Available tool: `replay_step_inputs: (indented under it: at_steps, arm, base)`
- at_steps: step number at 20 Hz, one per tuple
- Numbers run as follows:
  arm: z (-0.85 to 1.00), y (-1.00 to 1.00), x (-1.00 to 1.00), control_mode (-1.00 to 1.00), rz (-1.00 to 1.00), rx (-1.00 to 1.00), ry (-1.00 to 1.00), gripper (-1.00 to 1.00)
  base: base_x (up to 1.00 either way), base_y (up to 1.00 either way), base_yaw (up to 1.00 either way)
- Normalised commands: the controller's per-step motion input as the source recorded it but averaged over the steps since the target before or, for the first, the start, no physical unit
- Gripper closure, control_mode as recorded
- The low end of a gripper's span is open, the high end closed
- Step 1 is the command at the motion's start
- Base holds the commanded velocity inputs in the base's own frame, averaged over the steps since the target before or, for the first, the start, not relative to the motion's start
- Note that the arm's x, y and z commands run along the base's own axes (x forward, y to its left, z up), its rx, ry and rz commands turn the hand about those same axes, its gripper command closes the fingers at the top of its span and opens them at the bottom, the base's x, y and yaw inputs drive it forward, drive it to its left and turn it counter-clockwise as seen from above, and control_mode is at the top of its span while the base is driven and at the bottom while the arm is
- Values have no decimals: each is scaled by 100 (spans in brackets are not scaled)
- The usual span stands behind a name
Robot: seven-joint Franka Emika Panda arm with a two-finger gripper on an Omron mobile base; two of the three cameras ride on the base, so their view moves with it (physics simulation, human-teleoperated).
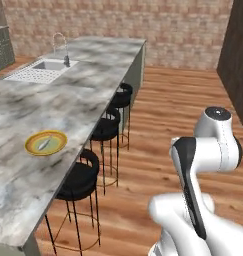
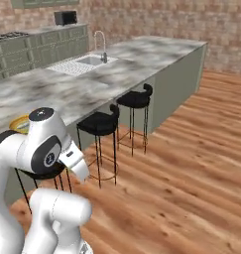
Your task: Take the lemon wedge from the fridge and place it on the plate with fish on the dining counter.
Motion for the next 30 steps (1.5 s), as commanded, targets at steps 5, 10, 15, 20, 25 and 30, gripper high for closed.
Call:
replay_step_inputs:
  at_steps: [5,10,15,20,25,30]
  arm:
    - [0,0,0,100,0,0,0,100]
    - [0,0,0,100,0,0,0,100]
    - [0,0,0,100,0,0,0,100]
    - [0,0,0,100,0,0,0,100]
    - [0,0,0,100,0,0,0,100]
    - [0,0,0,100,0,0,0,100]
  base:
    - [99,-8,60]
    - [91,-1,66]
    - [47,1,78]
    - [58,1,76]
    - [100,0,48]
    - [80,-40,13]
